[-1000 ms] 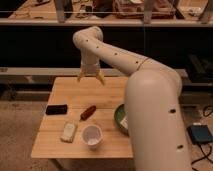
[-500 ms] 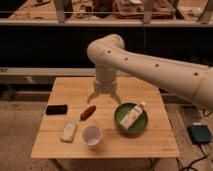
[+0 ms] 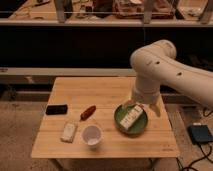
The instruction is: Move the arm in a circular motion
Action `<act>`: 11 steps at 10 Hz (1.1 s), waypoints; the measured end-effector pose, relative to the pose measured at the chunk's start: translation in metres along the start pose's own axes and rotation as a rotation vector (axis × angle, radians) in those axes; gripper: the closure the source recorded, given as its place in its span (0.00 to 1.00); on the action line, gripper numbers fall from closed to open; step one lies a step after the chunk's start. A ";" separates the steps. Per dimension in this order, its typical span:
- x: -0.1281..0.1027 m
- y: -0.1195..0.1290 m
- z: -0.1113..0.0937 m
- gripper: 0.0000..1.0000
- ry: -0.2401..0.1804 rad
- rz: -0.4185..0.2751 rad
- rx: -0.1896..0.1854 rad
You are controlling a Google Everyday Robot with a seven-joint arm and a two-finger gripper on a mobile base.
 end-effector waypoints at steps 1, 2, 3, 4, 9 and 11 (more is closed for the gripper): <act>0.034 0.020 -0.001 0.20 0.053 0.082 -0.001; 0.083 0.028 0.001 0.20 0.124 0.168 0.018; 0.120 0.023 0.003 0.20 0.177 0.214 0.036; 0.156 0.004 0.008 0.20 0.223 0.252 0.069; 0.257 -0.099 0.035 0.20 0.316 0.316 0.120; 0.252 -0.145 0.050 0.20 0.286 0.277 0.128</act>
